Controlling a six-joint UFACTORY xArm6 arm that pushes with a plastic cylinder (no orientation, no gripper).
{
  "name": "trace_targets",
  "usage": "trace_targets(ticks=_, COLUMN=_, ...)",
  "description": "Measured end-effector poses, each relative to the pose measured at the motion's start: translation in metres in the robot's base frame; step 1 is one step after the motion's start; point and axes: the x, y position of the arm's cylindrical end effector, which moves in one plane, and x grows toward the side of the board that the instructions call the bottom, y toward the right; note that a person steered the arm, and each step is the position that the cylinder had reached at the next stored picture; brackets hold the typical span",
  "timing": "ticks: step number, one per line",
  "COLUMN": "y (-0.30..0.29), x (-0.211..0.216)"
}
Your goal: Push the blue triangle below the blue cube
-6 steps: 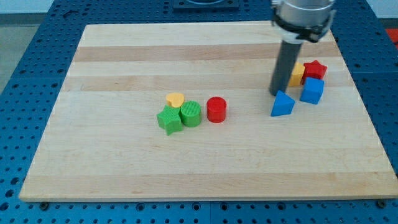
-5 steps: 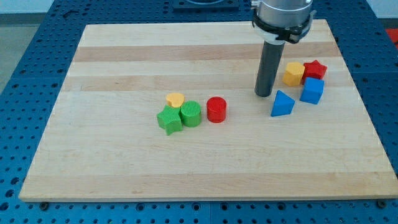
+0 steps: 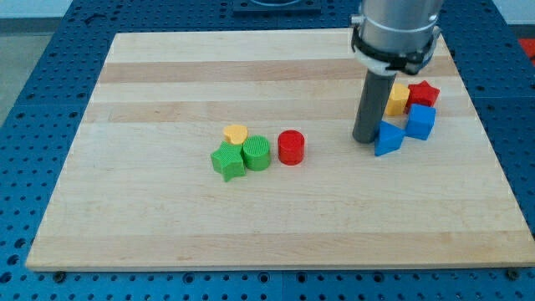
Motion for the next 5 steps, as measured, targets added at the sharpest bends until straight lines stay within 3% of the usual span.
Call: trace_targets(ticks=5, y=-0.019, x=0.026)
